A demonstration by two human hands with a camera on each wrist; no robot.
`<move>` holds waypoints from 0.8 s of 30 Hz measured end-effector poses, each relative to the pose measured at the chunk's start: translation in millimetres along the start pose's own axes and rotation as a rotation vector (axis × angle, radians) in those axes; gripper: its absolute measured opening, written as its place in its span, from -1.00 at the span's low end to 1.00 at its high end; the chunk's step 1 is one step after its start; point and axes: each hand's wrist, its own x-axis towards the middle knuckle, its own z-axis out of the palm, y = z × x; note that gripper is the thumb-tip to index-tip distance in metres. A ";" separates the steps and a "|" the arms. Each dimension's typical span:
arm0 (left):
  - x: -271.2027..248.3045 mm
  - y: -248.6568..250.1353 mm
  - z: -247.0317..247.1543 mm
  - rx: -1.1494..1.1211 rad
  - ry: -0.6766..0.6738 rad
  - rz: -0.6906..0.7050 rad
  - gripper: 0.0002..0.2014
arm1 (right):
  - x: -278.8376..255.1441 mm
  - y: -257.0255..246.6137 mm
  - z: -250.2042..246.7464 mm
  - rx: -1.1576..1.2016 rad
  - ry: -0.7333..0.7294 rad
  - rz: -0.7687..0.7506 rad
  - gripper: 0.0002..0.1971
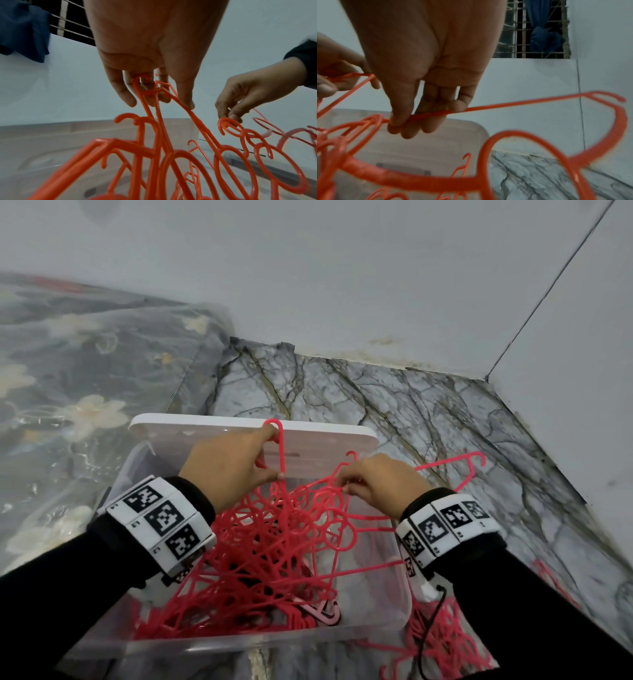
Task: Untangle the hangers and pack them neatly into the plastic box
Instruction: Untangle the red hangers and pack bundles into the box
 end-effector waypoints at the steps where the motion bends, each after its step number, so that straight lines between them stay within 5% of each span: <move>1: 0.3 -2.0 -0.6 0.019 -0.001 -0.009 -0.51 | -1.7 2.8 -3.0 0.028 -0.014 0.006 -0.80; 5: -0.3 -4.7 1.3 0.072 -0.034 -0.009 -0.44 | -8.2 9.0 -6.3 0.124 -0.077 0.003 -0.73; 8: 1.2 0.2 6.9 -0.090 -0.058 0.023 -0.42 | -10.9 9.8 -4.2 0.127 -0.047 0.023 -0.74; 14: -3.7 10.5 27.8 -0.122 -0.145 0.090 -0.55 | -9.1 -1.9 9.3 0.004 -0.032 -0.044 -0.77; 24: 6.7 -4.3 0.3 0.450 -0.059 -0.076 -0.63 | -6.6 12.9 2.9 -0.148 0.048 0.086 -0.73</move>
